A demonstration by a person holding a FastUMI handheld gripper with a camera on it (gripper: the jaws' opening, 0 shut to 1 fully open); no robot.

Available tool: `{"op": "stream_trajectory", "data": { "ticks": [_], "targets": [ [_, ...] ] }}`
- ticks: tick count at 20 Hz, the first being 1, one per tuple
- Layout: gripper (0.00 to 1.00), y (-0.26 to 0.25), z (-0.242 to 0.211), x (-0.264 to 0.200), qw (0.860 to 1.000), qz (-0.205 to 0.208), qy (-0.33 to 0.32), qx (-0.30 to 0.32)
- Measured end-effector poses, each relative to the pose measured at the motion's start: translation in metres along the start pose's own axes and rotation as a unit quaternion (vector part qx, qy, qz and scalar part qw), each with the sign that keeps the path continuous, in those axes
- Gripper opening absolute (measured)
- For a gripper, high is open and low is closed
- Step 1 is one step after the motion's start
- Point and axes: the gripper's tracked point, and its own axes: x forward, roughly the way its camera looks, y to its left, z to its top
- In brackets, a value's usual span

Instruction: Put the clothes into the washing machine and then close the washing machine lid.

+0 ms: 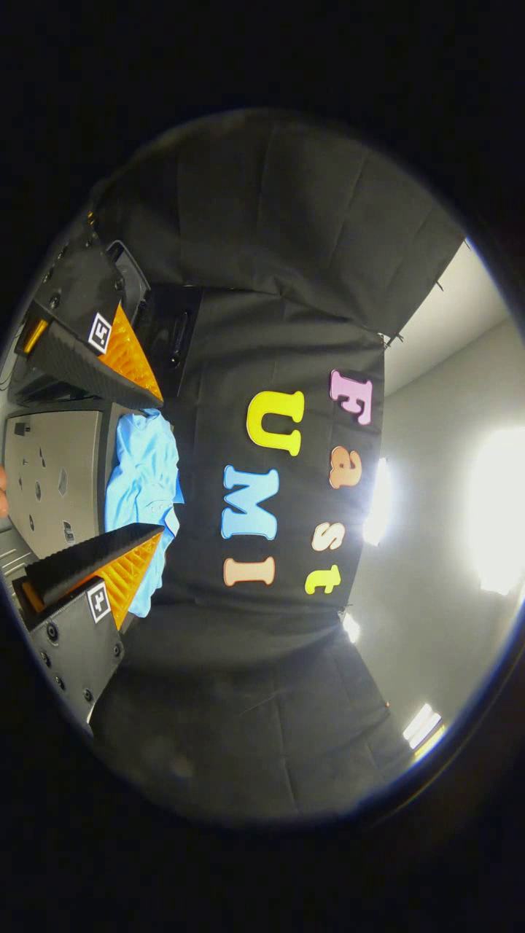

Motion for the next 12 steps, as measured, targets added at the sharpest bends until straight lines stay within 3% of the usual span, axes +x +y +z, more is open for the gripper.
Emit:
{"op": "stream_trajectory", "data": {
  "ticks": [8, 12],
  "targets": [
    [0.97, -0.03, 0.028, 0.059, 1.0, -0.014, 0.002, 0.01],
    [0.97, -0.042, 0.03, 0.101, 0.998, -0.01, 0.023, 0.049]
  ]
}}
